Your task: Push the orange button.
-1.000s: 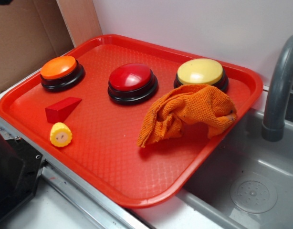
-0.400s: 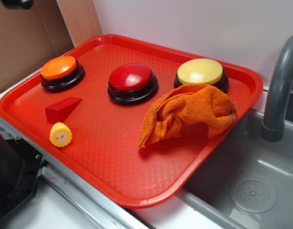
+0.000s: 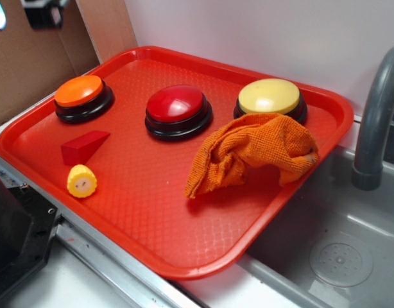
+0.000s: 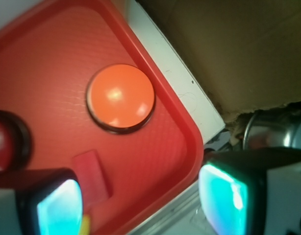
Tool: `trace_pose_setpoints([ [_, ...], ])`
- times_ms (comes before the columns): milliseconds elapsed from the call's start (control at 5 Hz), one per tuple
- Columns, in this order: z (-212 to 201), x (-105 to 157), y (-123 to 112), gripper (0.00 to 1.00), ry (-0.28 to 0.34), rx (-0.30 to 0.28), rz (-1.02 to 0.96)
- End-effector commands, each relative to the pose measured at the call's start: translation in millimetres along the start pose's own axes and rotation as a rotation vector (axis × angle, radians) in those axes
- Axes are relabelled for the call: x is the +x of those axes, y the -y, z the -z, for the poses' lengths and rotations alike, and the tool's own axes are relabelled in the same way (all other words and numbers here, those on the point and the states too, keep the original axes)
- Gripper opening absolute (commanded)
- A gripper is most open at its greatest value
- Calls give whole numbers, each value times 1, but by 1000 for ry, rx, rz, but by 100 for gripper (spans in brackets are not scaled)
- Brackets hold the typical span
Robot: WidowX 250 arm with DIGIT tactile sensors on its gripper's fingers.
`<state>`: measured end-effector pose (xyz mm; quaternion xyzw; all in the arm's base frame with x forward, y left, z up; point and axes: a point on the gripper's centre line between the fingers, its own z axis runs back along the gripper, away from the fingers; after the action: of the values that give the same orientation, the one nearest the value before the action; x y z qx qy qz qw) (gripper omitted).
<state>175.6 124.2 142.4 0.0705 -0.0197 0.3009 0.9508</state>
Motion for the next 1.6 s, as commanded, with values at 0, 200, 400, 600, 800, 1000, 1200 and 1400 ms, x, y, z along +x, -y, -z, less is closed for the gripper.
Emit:
trace_pose_setpoints([
  [0,15,-4,-23,100,-20,-51,-37],
  [200,15,-4,-23,100,-20,-51,-37],
  [400,15,-4,-23,100,-20,-51,-37],
  [600,15,-4,-23,100,-20,-51,-37],
  [800,31,22,-15,100,52,27,-78],
  [1000,46,37,-5,100,86,11,-106],
  [1200,66,54,2,100,69,13,-102],
  [1400,78,59,1,100,94,-11,-94],
])
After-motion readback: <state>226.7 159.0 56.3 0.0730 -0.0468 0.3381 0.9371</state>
